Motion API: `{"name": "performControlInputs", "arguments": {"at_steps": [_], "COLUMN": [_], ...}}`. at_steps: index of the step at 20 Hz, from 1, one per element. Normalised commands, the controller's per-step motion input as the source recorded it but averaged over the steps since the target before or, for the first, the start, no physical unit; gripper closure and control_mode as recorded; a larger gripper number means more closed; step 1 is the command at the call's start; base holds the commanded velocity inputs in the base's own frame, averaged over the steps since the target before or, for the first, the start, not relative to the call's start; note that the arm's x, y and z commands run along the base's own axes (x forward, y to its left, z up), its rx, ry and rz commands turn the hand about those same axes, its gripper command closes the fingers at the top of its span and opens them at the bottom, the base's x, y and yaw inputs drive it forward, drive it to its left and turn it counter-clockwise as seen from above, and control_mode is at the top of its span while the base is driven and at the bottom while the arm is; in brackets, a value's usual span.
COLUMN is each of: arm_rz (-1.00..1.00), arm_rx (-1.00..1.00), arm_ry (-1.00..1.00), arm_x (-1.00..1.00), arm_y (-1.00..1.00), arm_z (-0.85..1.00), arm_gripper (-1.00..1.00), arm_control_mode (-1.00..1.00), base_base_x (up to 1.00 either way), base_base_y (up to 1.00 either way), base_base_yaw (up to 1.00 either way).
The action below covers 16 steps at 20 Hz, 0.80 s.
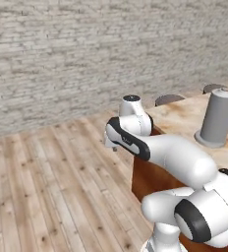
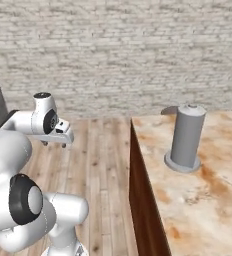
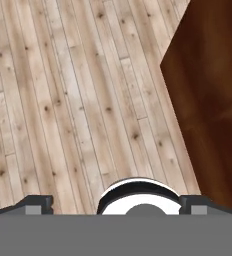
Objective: Place the two vegetables and bowl onto the tray for setting up a vegetable dip station.
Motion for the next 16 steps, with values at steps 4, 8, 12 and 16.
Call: {"name": "performControlInputs", "arguments": {"at_steps": [4, 8, 12, 16], "arm_rz": [0.0, 0.0, 0.0, 0.0], "arm_rx": [0.0, 0.0, 0.0, 0.0], "arm_ry": [0.0, 0.0, 0.0, 0.0], "arm_x": [0.0, 0.0, 0.0, 0.0], "arm_y": [0.0, 0.0, 0.0, 0.0], "arm_z": [0.0, 0.0, 0.0, 0.0], "arm_gripper": [-1.0, -1.0, -1.0, -1.0], "arm_control_mode": [1.0, 1.0, 1.0, 1.0], "base_base_x": [0.61, 0.62, 0.62, 0.61], "base_base_y": [0.49, 0.48, 0.48, 0.48], "base_base_yaw": [0.0, 0.0, 0.0, 0.0]}}
